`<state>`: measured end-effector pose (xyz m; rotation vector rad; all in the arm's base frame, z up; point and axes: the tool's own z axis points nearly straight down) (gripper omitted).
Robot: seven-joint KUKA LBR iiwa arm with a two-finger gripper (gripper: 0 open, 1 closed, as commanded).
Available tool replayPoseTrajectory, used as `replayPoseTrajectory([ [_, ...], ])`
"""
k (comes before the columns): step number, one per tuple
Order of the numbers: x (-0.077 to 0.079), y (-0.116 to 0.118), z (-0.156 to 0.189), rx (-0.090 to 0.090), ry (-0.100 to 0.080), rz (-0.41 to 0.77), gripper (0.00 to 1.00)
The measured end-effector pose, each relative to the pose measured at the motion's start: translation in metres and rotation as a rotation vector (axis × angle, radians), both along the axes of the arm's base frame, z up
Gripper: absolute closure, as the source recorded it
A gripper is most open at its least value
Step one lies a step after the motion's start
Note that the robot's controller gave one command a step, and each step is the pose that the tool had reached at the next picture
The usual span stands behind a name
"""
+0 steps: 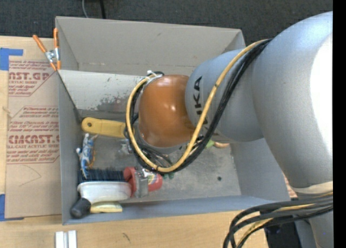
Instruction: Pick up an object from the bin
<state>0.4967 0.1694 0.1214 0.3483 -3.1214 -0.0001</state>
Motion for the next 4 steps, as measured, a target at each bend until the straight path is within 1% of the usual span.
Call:
replayPoseTrajectory([
  [1,-0.004,0.023,-0.027,-0.001,0.003,0.113,0.00],
  [2,0.043,0.061,-0.052,-0.006,0.006,0.115,1.00],
  [3,0.043,0.061,-0.052,-0.006,0.006,0.114,1.00],
  [4,0.027,0.042,-0.037,0.002,-0.003,0.158,1.00],
])
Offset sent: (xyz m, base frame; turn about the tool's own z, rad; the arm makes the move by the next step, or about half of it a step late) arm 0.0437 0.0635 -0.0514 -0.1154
